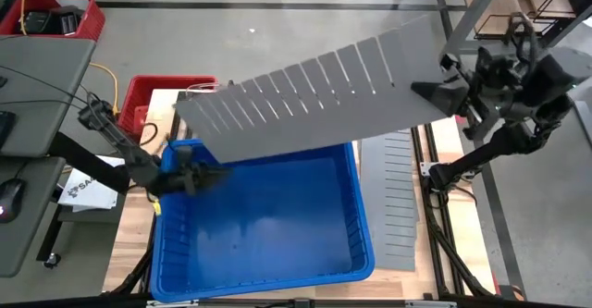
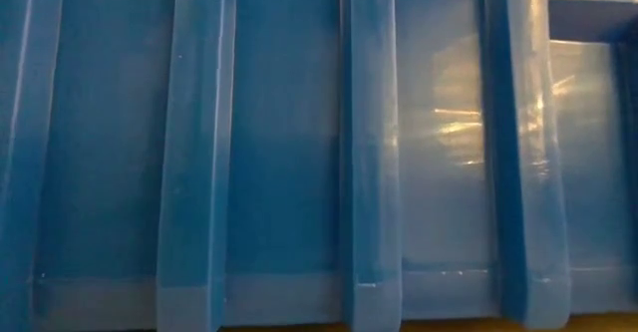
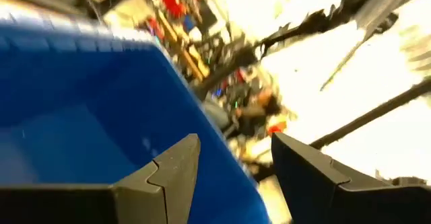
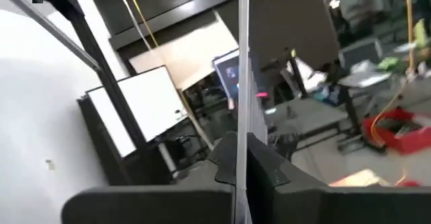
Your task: Sort blocks
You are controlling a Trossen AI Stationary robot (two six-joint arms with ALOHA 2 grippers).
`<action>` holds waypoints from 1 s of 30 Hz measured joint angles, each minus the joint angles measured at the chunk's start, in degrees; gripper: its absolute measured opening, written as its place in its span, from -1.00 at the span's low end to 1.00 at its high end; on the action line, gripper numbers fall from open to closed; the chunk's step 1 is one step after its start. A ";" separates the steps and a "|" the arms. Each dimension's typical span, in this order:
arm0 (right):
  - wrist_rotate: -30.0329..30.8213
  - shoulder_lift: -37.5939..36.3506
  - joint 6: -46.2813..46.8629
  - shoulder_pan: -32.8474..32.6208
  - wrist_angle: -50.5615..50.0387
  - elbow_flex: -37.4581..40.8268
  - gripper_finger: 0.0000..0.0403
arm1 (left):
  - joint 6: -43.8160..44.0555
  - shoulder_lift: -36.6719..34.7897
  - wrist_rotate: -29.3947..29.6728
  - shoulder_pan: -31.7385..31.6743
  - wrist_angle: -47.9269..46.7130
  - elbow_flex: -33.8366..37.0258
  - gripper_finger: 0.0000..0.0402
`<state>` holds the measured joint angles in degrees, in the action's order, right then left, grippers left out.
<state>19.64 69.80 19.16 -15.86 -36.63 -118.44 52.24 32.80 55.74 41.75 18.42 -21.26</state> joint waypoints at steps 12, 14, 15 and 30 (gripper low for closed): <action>1.69 -0.17 -9.61 0.04 7.67 -0.01 -1.00 | -33.74 -7.85 -2.75 -0.01 29.45 0.02 -0.08; 1.86 -0.17 -11.97 0.04 10.23 -0.01 -1.00 | -36.39 -8.79 -3.58 0.00 31.19 0.02 -0.08; 1.88 -0.20 -13.01 0.02 11.18 -0.01 -1.00 | -37.64 -9.16 -3.58 -0.01 31.59 0.02 -0.08; 3.85 0.85 -14.08 0.09 12.12 -0.05 -1.00 | -56.75 -7.82 -7.71 -0.10 40.73 -6.86 -0.09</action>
<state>23.49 70.65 5.08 -15.77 -24.51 -118.50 -4.51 24.98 48.03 41.65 59.15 -28.12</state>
